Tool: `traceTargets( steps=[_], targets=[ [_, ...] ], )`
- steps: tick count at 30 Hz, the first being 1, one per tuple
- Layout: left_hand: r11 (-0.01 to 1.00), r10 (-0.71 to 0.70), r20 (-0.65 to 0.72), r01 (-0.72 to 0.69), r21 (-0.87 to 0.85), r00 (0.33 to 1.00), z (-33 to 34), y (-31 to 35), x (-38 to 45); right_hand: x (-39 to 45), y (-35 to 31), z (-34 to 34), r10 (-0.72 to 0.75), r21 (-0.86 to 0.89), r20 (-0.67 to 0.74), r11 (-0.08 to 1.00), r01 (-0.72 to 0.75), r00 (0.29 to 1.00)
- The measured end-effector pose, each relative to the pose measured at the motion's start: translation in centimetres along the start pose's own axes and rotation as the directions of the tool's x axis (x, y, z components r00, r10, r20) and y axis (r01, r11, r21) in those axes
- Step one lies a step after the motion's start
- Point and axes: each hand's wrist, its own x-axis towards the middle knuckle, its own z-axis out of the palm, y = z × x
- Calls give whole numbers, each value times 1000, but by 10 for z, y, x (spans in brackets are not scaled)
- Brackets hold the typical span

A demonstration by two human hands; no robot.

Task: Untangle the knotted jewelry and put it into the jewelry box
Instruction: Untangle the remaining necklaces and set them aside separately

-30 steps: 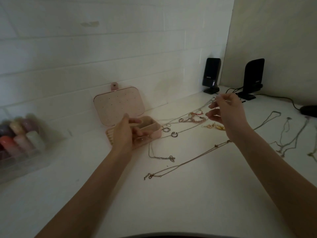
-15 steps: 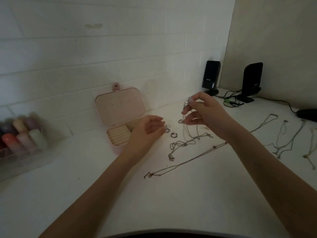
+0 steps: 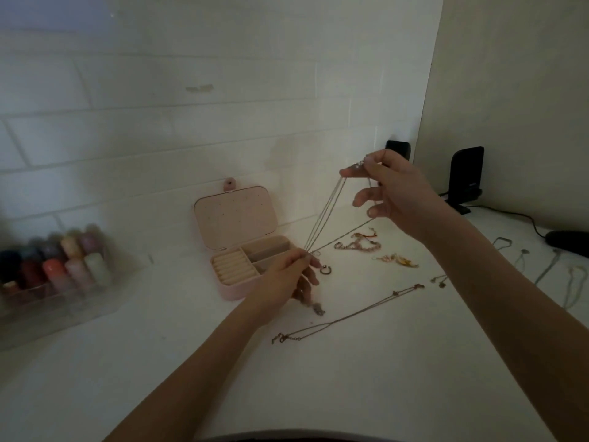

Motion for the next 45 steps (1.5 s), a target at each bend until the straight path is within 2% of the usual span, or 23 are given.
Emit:
traceTargets(
  steps=[5,7,11,14,15,18,22,23,26,28,30,32,34,37,41,43,45],
  targets=[
    [981,27,-110,-5,193,994,-19,-12,-9,-3,0,-17,21,1,-68,1000,-21,997],
    [979,38,-120,-13,202,992,-25,-9,-14,-4,1,-19,34,-11,-63,999,-35,997],
    [980,35,-43,-26,195,998,-36,-8,-23,-6,3,-21,64,-50,-40,997,-66,997],
    [978,8,-110,15,209,994,-44,-13,-25,-6,6,-18,90,-65,1,994,-89,996],
    [985,-5,-149,31,172,989,-45,-13,-26,-6,7,-17,101,-71,13,992,-100,995],
    [995,-78,-212,63,-78,974,-48,-11,-25,-7,10,-15,135,-88,37,988,-131,990],
    [986,-113,-242,79,-145,964,-50,-14,-22,-9,13,-11,154,-90,59,985,-149,986],
    [993,-89,-273,65,-96,958,-49,-16,-23,-8,13,-10,158,-91,63,984,-152,985],
    [966,119,-386,-18,256,915,-51,-25,-26,-7,13,-11,165,-98,76,983,-157,983],
    [944,223,-435,-82,319,872,-52,-27,-26,-6,13,-12,161,-104,84,983,-152,983],
    [972,207,-482,-122,202,851,-51,-26,-24,-5,13,-14,160,-111,81,982,-150,984],
    [994,98,-503,-114,0,859,-50,-23,-21,-4,14,-16,162,-120,72,981,-152,984],
    [994,28,-548,-81,-74,836,-53,-21,-19,-4,16,-18,167,-135,59,978,-158,984],
    [983,178,-601,-106,153,779,-61,-22,-20,-5,18,-23,182,-149,42,973,-174,982],
    [902,349,-465,-155,404,814,-60,-27,-25,-5,19,-23,195,-156,47,970,-186,980],
    [807,372,-392,-85,584,841,-56,-29,-26,-3,17,-20,195,-164,56,969,-183,979],
    [651,406,-334,-13,759,850,-50,-29,-27,-2,12,-16,187,-171,66,970,-173,980]
  ],
)
